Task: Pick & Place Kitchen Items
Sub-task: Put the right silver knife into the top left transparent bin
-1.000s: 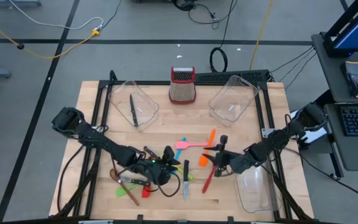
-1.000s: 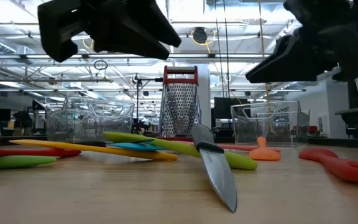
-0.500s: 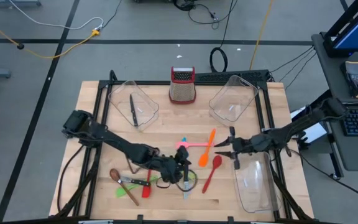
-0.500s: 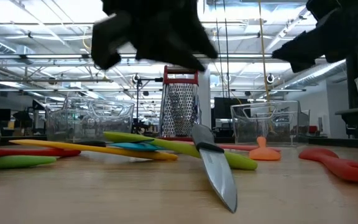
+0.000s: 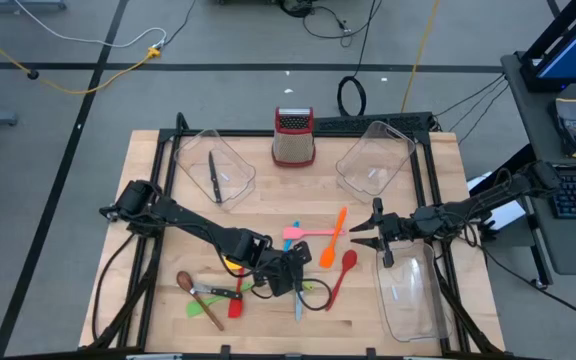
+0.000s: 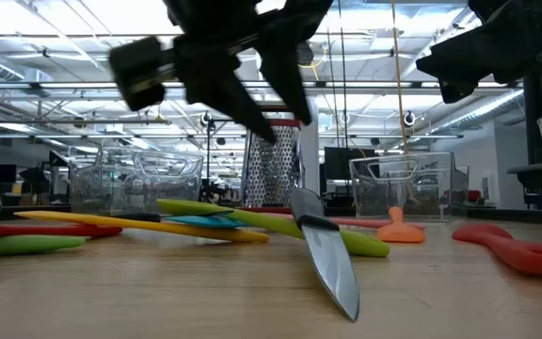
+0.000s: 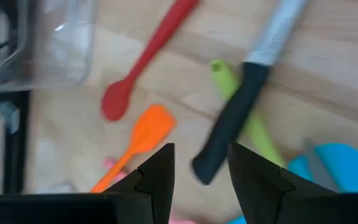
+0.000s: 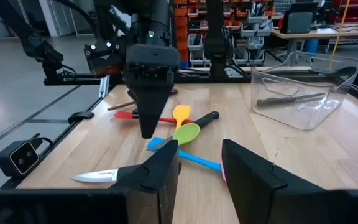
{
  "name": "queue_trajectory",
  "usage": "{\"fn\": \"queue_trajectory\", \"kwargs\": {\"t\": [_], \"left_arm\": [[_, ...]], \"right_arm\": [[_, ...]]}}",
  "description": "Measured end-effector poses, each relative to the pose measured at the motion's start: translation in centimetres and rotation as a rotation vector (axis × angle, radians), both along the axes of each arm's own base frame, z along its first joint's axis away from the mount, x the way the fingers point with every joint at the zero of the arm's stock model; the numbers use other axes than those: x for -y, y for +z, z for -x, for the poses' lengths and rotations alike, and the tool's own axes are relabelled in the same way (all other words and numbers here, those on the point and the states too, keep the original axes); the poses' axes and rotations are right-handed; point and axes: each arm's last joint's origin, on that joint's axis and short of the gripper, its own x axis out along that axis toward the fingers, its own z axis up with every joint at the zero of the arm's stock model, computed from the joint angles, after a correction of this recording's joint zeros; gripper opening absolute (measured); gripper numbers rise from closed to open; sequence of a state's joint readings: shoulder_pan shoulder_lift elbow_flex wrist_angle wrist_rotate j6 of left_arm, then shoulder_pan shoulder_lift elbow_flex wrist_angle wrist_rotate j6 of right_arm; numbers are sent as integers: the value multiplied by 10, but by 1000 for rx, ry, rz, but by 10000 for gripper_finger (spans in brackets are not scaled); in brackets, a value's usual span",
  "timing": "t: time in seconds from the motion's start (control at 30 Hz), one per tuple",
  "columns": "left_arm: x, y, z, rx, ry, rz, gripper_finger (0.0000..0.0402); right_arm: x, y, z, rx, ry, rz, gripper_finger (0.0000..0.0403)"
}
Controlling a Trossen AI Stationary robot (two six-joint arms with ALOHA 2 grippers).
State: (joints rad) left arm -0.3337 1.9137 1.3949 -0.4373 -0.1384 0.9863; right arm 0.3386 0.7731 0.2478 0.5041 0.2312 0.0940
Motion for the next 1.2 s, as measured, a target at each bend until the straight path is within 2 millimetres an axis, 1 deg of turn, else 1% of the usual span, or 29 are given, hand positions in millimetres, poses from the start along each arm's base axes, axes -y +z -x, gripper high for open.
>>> {"fn": "queue_trajectory", "kwargs": {"t": [0.1,0.23,0.33,0.43,0.57,0.7,0.9,1.1,1.2], "left_arm": [[-3,-2,1,-35,-8,8,152],[-5,2,-5,26,-21,38,152],[-8,3,-7,36,-69,59,152],[-12,5,-11,67,-61,66,152],[-12,6,-12,76,-80,64,152],[-13,-3,-14,57,-88,58,152],[-13,-22,-21,34,-100,17,152],[-15,-26,-16,-25,-85,-4,152],[-15,-25,-17,-16,-85,-3,152]], "right_arm": [[0,0,0,-1,-1,-2,116],[0,0,0,4,-3,-5,116],[0,1,0,4,-4,-25,116],[0,1,0,2,-6,-47,116],[0,1,0,1,-7,-53,116],[0,1,0,0,-7,-53,116],[0,0,0,-5,-7,-51,116],[0,0,0,-12,-7,-49,116],[0,0,0,-11,-7,-49,116]]}}
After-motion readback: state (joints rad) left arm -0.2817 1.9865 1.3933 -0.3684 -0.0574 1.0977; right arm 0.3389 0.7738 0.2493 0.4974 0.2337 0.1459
